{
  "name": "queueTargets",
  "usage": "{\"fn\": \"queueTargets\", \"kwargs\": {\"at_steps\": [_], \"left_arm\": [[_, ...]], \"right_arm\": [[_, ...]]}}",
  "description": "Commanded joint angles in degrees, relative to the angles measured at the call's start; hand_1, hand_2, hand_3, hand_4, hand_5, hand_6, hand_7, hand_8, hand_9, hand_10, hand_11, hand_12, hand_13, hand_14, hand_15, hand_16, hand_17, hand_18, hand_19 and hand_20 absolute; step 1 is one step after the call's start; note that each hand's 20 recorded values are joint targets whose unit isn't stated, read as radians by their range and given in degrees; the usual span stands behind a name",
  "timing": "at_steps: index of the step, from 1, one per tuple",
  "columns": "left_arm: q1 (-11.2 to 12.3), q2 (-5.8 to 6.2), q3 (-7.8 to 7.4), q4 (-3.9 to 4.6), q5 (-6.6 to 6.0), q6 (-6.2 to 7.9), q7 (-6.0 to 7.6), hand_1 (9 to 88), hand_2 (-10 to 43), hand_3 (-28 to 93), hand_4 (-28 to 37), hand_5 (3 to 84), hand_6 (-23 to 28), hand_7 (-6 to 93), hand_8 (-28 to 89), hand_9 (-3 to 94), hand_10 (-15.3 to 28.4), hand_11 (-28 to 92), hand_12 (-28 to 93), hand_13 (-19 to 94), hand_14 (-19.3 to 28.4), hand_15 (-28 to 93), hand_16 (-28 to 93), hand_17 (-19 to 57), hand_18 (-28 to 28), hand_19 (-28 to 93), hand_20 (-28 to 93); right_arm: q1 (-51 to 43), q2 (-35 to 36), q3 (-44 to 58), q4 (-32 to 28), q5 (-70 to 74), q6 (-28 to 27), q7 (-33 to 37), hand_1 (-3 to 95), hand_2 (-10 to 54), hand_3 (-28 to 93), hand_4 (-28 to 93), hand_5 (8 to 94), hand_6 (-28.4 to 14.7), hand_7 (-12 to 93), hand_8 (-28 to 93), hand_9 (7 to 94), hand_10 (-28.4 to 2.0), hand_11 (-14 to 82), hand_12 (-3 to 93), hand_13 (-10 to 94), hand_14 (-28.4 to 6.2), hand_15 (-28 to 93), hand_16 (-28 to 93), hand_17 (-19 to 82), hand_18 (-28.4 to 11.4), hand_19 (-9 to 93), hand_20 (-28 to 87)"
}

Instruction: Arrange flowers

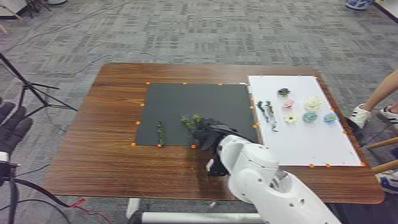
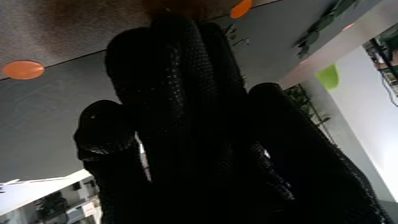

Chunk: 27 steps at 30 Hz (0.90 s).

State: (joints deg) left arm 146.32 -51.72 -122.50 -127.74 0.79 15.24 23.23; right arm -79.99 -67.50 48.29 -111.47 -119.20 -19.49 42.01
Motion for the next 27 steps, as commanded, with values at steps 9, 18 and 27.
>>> {"fn": "queueTargets", "kwargs": {"at_steps": [9,18,27], "left_arm": [[0.84,-0.97,-0.89,-0.39,0.05,0.31,0.75,21.3,19.2,67,-28.3,35.2,7.5,8.0,-6,30.2,13.4,12,12,21,13.3,23,-3,-3.7,9.9,21,11],[2.19,-1.16,-1.22,-0.91,-0.43,0.84,1.61,21.3,19.2,67,-28.3,35.2,7.5,7.9,-6,30.2,13.4,12,12,21,13.2,23,-3,-3.7,9.9,21,11],[2.91,-1.10,-1.02,-1.10,-0.88,0.73,2.57,21.3,19.3,67,-28.3,35.2,7.6,8.1,-6,30.2,13.4,12,12,21,13.2,23,-3,-3.7,9.9,21,11]], "right_arm": [[-5.15,5.17,8.73,-9.73,-3.28,7.18,3.34,24.4,17.1,69,-16,72.1,-8.3,36,-7,77.6,-21.4,10.6,13.3,86,-8.7,53,29,47,-28.4,93,40],[-3.86,10.95,13.19,-2.32,-13.67,16.49,8.25,30.4,6.0,70,-17,65.0,-10.9,20,-5,67.5,-23.4,12.8,15.5,78,-10.4,63,30,44,-28.4,93,43],[-0.01,13.99,10.29,3.82,-14.51,6.47,10.00,37.3,-9.1,69,-22,60.4,-14.8,8,-6,57.7,-25.6,12.0,15.4,70,-13.8,75,28,42,-28.4,93,41]]}}
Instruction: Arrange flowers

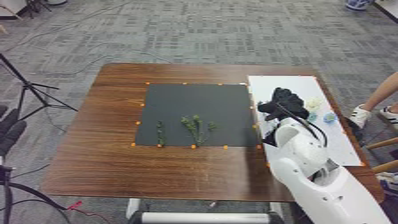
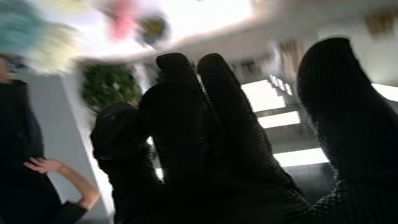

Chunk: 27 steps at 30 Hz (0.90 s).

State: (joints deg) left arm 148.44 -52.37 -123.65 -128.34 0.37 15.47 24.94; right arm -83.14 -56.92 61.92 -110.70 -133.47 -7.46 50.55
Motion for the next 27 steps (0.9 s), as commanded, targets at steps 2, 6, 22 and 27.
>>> {"fn": "queueTargets", "kwargs": {"at_steps": [2,6,22,27], "left_arm": [[0.62,-0.26,0.09,-0.45,-0.33,0.54,0.70,21.3,19.3,67,-28.3,35.2,7.6,8.0,-6,30.2,13.4,12,12,21,13.3,23,-3,-3.7,9.9,21,11],[0.69,-0.48,0.00,-0.49,-0.39,0.75,0.48,21.3,19.3,67,-28.3,35.2,7.6,8.1,-6,30.2,13.4,12,12,21,13.3,23,-3,-3.7,9.9,21,11],[0.34,0.42,0.46,-0.31,-0.20,0.54,-0.06,21.3,19.5,67,-28.3,35.3,7.6,8.2,-7,30.2,13.4,12,12,21,13.2,24,-3,-3.8,10.0,21,11],[0.18,0.23,0.67,-0.30,-0.13,0.38,-0.10,21.3,19.4,67,-28.3,35.3,7.6,8.2,-7,30.3,13.4,12,12,21,13.2,24,-3,-3.7,9.9,21,11]], "right_arm": [[3.68,4.45,-4.08,3.39,0.74,-7.49,1.10,38.3,-9.5,68,-24,60.8,-15.1,8,-6,57.7,-25.6,11.8,15.4,70,-13.7,75,27,42,-28.4,93,42],[4.85,5.00,-5.44,5.03,1.67,-10.23,1.07,39.1,-9.5,66,-27,61.4,-15.7,6,-6,58.9,-25.7,11.6,15.5,70,-13.3,76,27,42,-28.4,93,42],[5.47,3.28,-7.68,9.19,4.15,-13.10,1.31,55.6,-9.5,61,-28,72.5,-5.5,20,14,79.3,-15.3,20.0,24.7,77,-9.2,72,31,44,-28.2,93,42],[5.06,3.14,-6.68,8.25,6.27,-11.06,1.33,57.9,-9.5,65,-25,80.1,-2.9,26,22,87.9,-11.6,18.6,39.0,81,-8.0,71,33,47,-28.1,93,43]]}}
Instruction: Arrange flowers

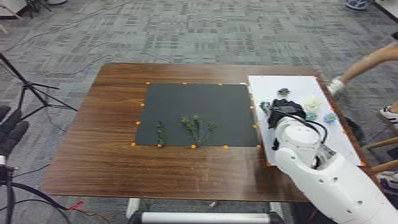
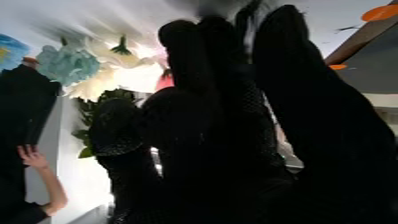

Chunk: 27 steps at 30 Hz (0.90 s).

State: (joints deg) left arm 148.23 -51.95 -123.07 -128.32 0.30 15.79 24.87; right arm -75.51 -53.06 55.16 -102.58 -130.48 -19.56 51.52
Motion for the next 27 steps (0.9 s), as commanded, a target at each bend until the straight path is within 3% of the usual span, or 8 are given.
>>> {"fn": "queueTargets", "kwargs": {"at_steps": [1,6,12,17,27], "left_arm": [[0.63,-0.33,0.12,-0.43,-0.08,0.00,0.13,21.3,19.4,67,-28.3,35.3,7.6,8.2,-7,30.2,13.4,12,12,21,13.2,24,-3,-3.7,9.9,21,11],[0.42,-0.14,0.37,-0.30,-0.25,0.17,0.12,21.3,19.3,67,-28.3,35.3,7.6,8.2,-7,30.3,13.4,12,12,21,13.2,24,-3,-3.8,10.0,21,11],[0.67,-0.11,0.23,-0.36,-0.42,0.15,0.35,21.3,19.4,67,-28.3,35.4,7.6,8.2,-7,30.2,13.4,12,12,21,13.2,24,-3,-3.8,10.0,21,11],[0.87,0.31,0.40,-0.35,-0.70,0.18,0.69,21.3,19.3,67,-28.3,35.4,7.6,8.1,-7,30.3,13.5,12,12,21,13.3,24,-3,-3.9,10.0,21,11],[1.01,0.53,0.62,-0.26,-0.73,0.24,0.95,21.3,19.4,67,-28.3,35.3,7.6,8.0,-6,30.2,13.4,12,12,21,13.3,24,-3,-3.8,10.0,21,11]], "right_arm": [[-2.83,-0.80,0.53,-0.22,3.83,1.65,0.28,57.6,-9.5,66,-24,80.3,-2.6,26,22,88.2,-11.7,19.3,39.2,82,-7.7,71,33,47,-28.1,93,43],[-4.62,-0.73,3.43,-3.50,6.39,5.94,0.51,54.8,-9.5,70,-21,79.9,-2.3,29,26,87.4,-12.4,24.6,37.4,83,-6.9,69,33,49,-28.0,93,44],[-7.01,-0.37,4.92,-9.18,7.19,16.29,-0.18,55.0,-7.6,70,-24,78.7,-2.6,31,27,86.1,-13.2,29.1,36.2,84,-5.5,68,34,50,-27.3,93,45],[-8.49,-0.94,6.13,-13.22,12.30,20.79,-1.40,54.8,-6.5,72,-25,77.9,-3.0,33,26,85.7,-13.1,30.2,36.4,84,-5.3,68,35,50,-27.0,93,45],[-9.93,-8.05,5.50,-14.80,17.59,15.94,-0.93,53.5,-6.3,73,-23,77.7,-3.2,35,25,85.4,-13.4,32.9,36.4,85,-5.2,67,35,51,-26.9,93,45]]}}
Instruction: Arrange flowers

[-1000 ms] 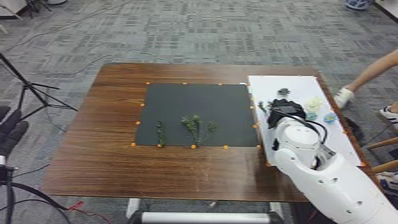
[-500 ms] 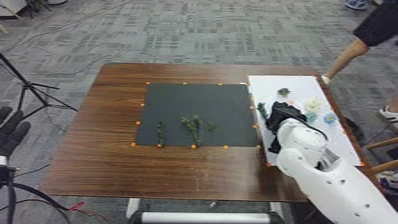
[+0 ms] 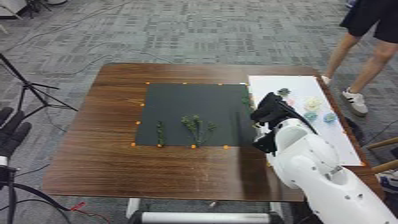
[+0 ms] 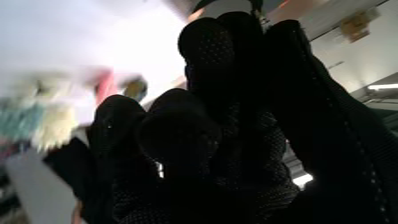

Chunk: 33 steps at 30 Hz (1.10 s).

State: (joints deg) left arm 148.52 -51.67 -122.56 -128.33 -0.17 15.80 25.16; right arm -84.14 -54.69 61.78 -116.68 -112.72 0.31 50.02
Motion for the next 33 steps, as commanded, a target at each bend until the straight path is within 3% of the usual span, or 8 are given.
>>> {"fn": "queueTargets", "kwargs": {"at_steps": [1,6,13,14,17,19,26,33], "left_arm": [[0.77,0.36,0.18,-0.26,-0.36,0.24,0.82,21.3,19.4,67,-28.3,35.3,7.6,8.1,-6,30.2,13.4,12,12,21,13.2,24,-3,-3.8,10.0,21,11],[0.95,0.45,0.13,-0.25,-0.37,0.09,0.95,21.4,19.3,67,-28.3,35.3,7.6,8.1,-6,30.3,13.4,12,12,21,13.3,24,-3,-3.9,10.0,21,11],[-0.02,0.42,0.09,-0.03,0.58,0.70,-0.29,21.3,19.3,67,-28.3,35.3,7.6,8.1,-6,30.2,13.4,12,12,21,13.2,23,-3,-3.9,10.0,21,11],[-0.23,0.39,0.12,0.08,0.87,0.66,-0.48,21.4,19.3,67,-28.3,35.3,7.6,8.1,-6,30.3,13.4,12,12,21,13.2,23,-3,-3.9,10.0,21,11],[-0.48,-0.15,-0.13,-0.12,4.18,2.07,-2.29,21.3,19.3,67,-28.3,35.3,7.6,8.1,-6,30.3,13.4,12,12,21,13.2,23,-3,-3.9,10.0,21,11],[-0.40,-0.22,-0.14,-0.09,3.28,1.47,-2.10,21.3,19.3,68,-28.3,35.3,7.6,8.1,-6,30.2,13.4,12,12,21,13.2,23,-3,-3.9,9.9,21,11],[-0.15,-0.11,-0.44,-0.04,2.94,1.52,-1.91,21.4,19.3,67,-28.3,35.4,7.6,8.2,-6,30.2,13.3,12,12,21,13.2,24,-3,-4.0,10.0,21,11],[-0.38,-0.47,-0.54,0.04,2.69,1.36,-2.14,21.4,19.3,68,-28.3,35.3,7.6,8.2,-7,30.2,13.3,12,12,21,13.3,24,-3,-4.0,10.0,21,11]], "right_arm": [[-1.49,-7.34,-1.43,-0.61,-0.65,-4.56,0.82,53.5,-6.4,73,-23,77.7,-3.3,35,25,85.3,-13.5,33.0,36.4,85,-5.2,67,35,52,-26.9,93,45],[-2.34,-11.17,-2.73,0.69,-1.75,-6.59,1.56,53.8,-6.7,73,-23,78.0,-3.2,35,25,85.3,-13.5,33.6,36.7,85,-5.2,66,35,52,-27.0,93,46],[-3.80,-13.20,-3.92,2.68,-5.31,-8.05,2.88,54.1,-6.9,73,-23,78.2,-3.1,34,24,85.4,-13.6,33.6,36.9,85,-5.2,66,35,52,-27.0,93,46],[-4.34,-13.09,-3.93,2.36,-5.75,-7.77,2.77,54.1,-6.9,73,-23,78.2,-3.2,34,24,85.5,-13.7,33.6,36.8,85,-5.1,66,35,52,-27.0,93,46],[-5.30,-13.03,-4.02,2.38,-8.26,-7.77,2.74,53.9,-7.6,72,-23,78.3,-3.3,34,24,85.4,-13.6,33.6,36.9,86,-5.0,66,35,52,-27.0,93,46],[-5.30,-13.25,-3.51,2.73,-8.14,-8.15,3.59,53.6,-8.1,72,-23,78.4,-3.4,34,24,85.5,-13.6,33.6,37.0,86,-5.0,66,35,52,-26.9,93,46],[-5.89,-13.05,-2.06,2.78,-8.45,-7.31,3.55,49.5,-9.5,67,-20,74.9,-4.0,35,22,84.6,-15.0,37.3,30.3,86,-5.1,65,36,52,-27.0,93,45],[-6.54,-12.67,-1.78,2.25,-8.73,-6.44,3.07,42.7,-9.5,70,-20,69.5,-7.7,24,14,83.7,-15.6,37.7,29.4,85,-5.3,65,36,52,-26.9,93,45]]}}
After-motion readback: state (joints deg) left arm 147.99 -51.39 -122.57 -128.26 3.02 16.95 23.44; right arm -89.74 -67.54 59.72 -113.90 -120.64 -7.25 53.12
